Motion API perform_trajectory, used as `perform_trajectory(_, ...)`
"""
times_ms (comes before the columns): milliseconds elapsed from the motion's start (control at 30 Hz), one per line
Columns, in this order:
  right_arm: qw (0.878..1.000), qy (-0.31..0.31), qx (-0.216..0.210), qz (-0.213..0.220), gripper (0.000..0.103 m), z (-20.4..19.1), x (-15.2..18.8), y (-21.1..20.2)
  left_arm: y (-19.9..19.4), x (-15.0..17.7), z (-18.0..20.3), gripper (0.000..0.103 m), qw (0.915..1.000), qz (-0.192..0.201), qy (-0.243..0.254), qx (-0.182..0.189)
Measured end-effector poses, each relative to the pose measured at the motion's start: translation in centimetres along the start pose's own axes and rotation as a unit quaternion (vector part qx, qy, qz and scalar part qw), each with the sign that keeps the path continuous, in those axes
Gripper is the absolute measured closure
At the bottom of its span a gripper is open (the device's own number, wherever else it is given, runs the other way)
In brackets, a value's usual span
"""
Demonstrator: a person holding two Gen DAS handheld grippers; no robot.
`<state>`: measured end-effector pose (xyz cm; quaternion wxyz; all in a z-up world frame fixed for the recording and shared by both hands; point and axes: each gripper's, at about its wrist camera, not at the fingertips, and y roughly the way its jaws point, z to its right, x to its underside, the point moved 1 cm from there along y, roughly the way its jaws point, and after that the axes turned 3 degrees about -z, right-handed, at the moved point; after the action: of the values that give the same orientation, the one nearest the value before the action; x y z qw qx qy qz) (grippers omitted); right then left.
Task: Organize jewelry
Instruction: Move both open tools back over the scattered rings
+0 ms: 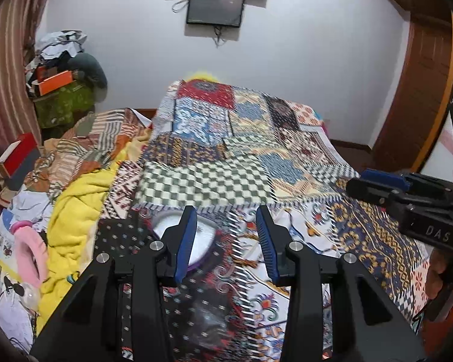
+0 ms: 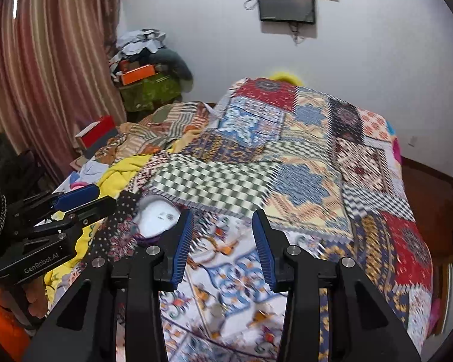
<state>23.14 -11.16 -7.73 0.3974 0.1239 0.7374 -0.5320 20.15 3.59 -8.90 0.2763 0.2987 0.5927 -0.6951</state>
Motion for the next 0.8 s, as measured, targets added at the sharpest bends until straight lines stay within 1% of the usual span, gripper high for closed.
perform_trajectory(267,0.999,0.036,0.030,-0.020,0.066,3.7,3.3,-0.8,3.2,2.6,3.4,0.062,0.9982,-0.054,0.019,0.021)
perform_trajectory(433,0.996,0.061,0.037,-0.049,0.065,5.8,5.9,-0.1,5.8,4.7,4.6,0.062,0.9944,-0.097,0.028,0.032)
perform_trajectory(667,0.990,0.093,0.018,-0.108,0.065,7.4,9.9,2.2,8.5,7.6,5.3,0.062,0.9877,-0.145,0.044,0.041)
perform_trajectory(800,0.988,0.092,0.011,-0.126,0.065,7.0,11.0,3.1,9.7,8.8,5.2,0.062,0.9846,-0.164,0.041,0.044)
